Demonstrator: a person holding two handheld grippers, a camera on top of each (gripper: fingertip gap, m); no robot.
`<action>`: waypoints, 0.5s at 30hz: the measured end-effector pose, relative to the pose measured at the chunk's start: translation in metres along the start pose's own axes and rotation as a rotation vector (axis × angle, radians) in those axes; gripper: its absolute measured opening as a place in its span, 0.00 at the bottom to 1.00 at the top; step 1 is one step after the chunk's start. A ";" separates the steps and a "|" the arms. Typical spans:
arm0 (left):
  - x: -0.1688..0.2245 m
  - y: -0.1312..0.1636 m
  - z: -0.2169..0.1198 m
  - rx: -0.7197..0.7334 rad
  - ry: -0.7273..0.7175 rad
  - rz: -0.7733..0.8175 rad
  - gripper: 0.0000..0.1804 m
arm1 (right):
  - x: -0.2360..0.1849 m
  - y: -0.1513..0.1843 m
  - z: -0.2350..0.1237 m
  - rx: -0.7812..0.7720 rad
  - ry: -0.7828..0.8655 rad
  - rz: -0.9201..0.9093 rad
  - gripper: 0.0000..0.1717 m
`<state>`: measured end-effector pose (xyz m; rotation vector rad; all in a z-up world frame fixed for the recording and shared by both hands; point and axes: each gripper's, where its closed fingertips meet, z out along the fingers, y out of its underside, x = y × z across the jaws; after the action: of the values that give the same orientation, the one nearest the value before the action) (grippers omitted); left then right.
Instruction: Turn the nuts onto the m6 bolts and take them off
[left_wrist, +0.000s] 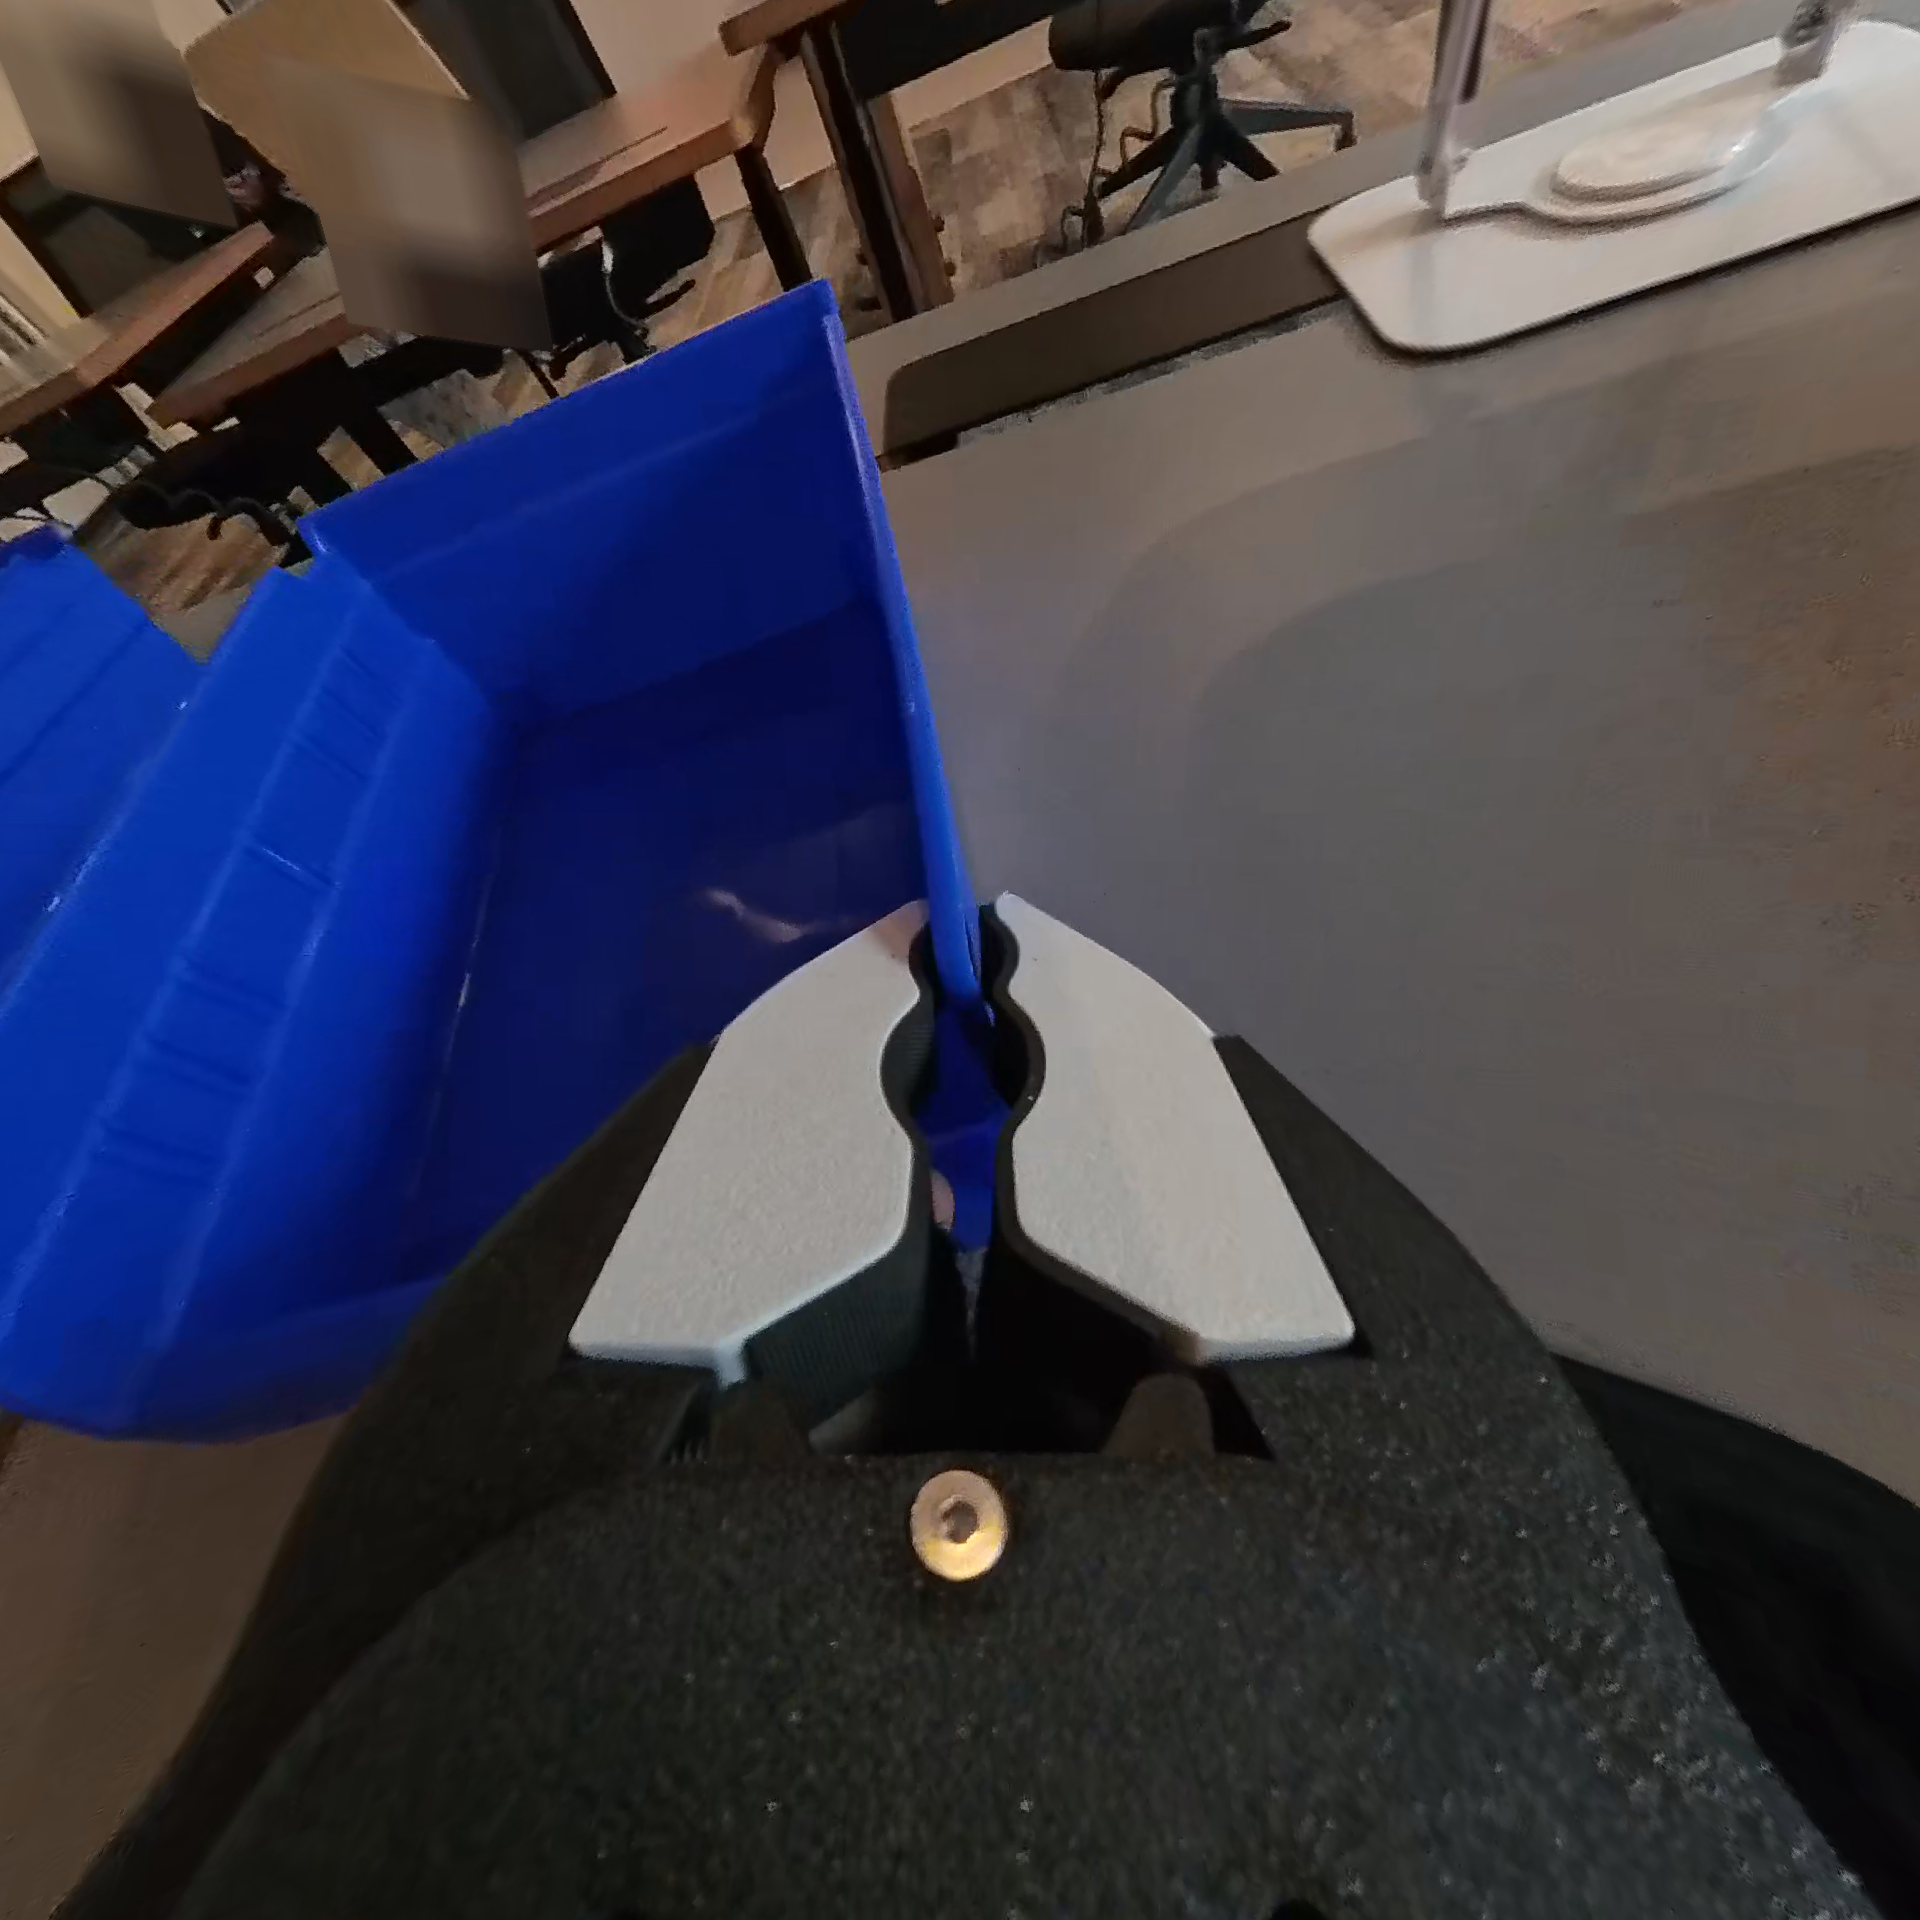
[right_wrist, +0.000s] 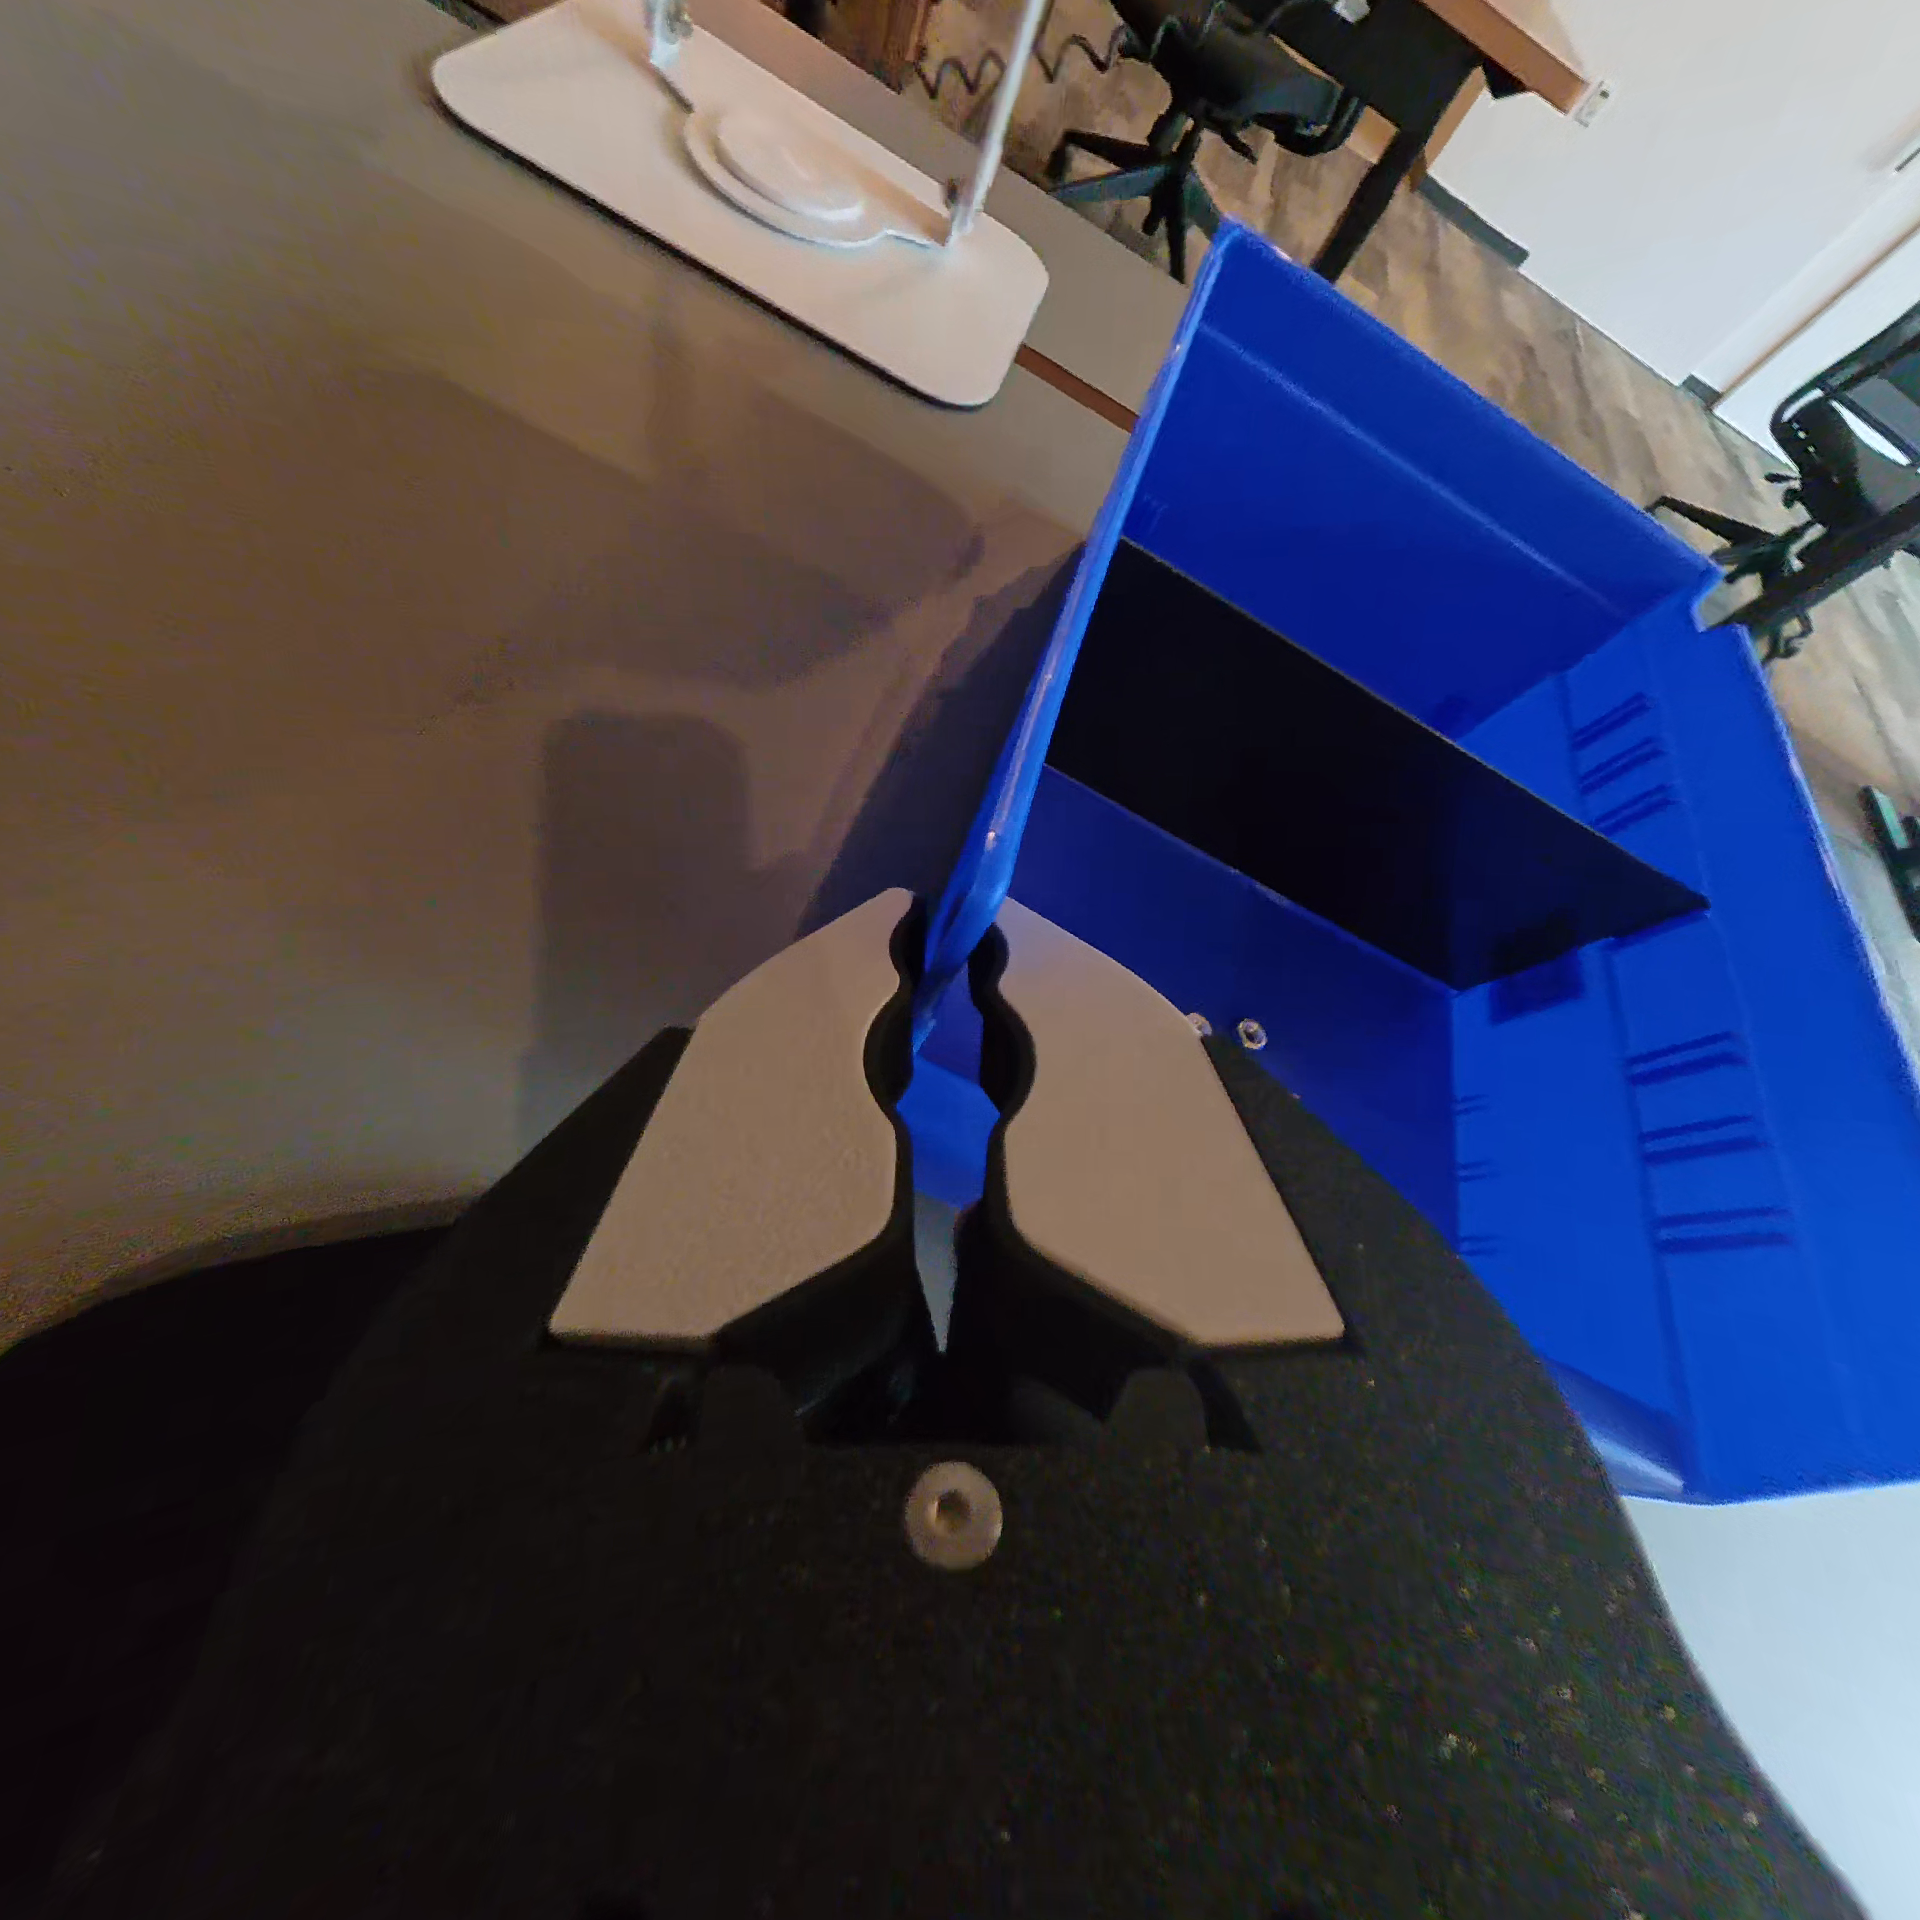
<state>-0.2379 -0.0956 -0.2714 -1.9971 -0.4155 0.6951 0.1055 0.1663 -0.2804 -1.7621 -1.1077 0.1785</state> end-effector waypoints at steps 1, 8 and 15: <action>0.007 -0.002 -0.001 0.003 0.005 0.006 0.03 | -0.005 -0.003 0.000 0.002 -0.008 -0.005 0.04; 0.048 -0.013 -0.007 0.019 0.065 0.045 0.03 | -0.042 -0.016 -0.001 0.025 -0.069 -0.011 0.04; 0.086 -0.023 -0.013 0.042 0.113 0.082 0.04 | -0.076 -0.028 -0.002 0.044 -0.120 -0.030 0.04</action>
<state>-0.1632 -0.0466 -0.2726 -2.0113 -0.2516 0.6332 0.0472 0.1105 -0.2835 -1.7127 -1.2063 0.2921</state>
